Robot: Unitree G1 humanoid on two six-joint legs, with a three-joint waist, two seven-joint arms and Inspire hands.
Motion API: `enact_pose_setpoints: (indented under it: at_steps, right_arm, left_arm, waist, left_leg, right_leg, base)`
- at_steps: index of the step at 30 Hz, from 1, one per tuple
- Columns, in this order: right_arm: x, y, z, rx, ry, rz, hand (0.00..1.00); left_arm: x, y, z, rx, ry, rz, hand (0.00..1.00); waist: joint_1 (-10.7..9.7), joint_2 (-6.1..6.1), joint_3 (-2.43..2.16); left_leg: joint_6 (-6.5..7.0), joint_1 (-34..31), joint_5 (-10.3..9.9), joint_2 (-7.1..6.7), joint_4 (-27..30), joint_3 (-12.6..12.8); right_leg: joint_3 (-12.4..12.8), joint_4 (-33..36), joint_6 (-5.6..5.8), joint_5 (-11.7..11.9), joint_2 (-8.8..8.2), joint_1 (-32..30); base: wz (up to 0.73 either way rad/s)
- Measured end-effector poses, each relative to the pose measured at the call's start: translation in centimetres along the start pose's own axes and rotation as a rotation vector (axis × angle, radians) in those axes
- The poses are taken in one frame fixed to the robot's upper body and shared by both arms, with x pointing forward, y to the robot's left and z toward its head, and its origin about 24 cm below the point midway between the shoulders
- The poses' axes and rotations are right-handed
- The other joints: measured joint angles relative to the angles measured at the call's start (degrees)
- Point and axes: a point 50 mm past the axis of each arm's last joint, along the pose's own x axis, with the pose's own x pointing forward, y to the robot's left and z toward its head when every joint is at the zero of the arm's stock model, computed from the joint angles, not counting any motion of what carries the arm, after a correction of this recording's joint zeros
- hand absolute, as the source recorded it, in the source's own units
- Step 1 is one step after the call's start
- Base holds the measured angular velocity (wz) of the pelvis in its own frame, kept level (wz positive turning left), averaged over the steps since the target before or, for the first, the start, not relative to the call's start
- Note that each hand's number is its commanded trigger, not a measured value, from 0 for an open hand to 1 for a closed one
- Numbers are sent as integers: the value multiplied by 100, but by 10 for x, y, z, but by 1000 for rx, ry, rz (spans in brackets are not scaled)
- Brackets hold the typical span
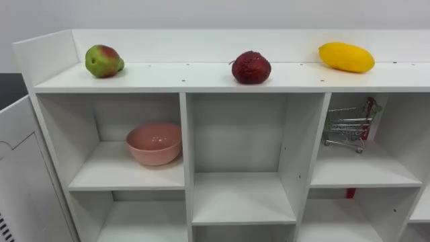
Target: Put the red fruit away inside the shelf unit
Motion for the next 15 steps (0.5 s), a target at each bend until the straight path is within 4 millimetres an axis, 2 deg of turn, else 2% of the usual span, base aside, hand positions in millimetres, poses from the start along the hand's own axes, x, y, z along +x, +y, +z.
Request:
enact_pose_setpoints:
  at_steps: [10,11,12,15]
  right_arm:
    - [0,0,1,17,0,-14,0]
    - [0,0,0,40,5,-22,0]
    - [0,0,-1,78,8,-30,0]
    - [0,-3,0,166,-1,-53,0]
  left_arm:
    - [0,2,5,-3,-17,5,0]
    - [0,3,5,-3,-19,9,0]
    - [1,3,5,-4,-21,13,0]
    - [1,6,7,-7,-42,31,0]
  waist:
    - [-11,-16,-2]
    - [-10,-56,-5]
    - [-4,-29,-10]
    - [-15,-58,5]
  left_leg:
    - [0,-25,0,-13,12,-12]
    - [0,-11,1,-17,7,-22]
    - [1,13,1,-18,2,-17]
    - [1,22,1,-17,9,0]
  right_leg:
    - [-3,-12,7,-21,-10,-21]
    - [-6,-11,11,-24,-13,-7]
    - [1,-9,13,-26,-13,12]
    - [-1,-9,15,-28,-13,27]
  base:
    - [0]
    - [0]
    - [0]
    - [0]
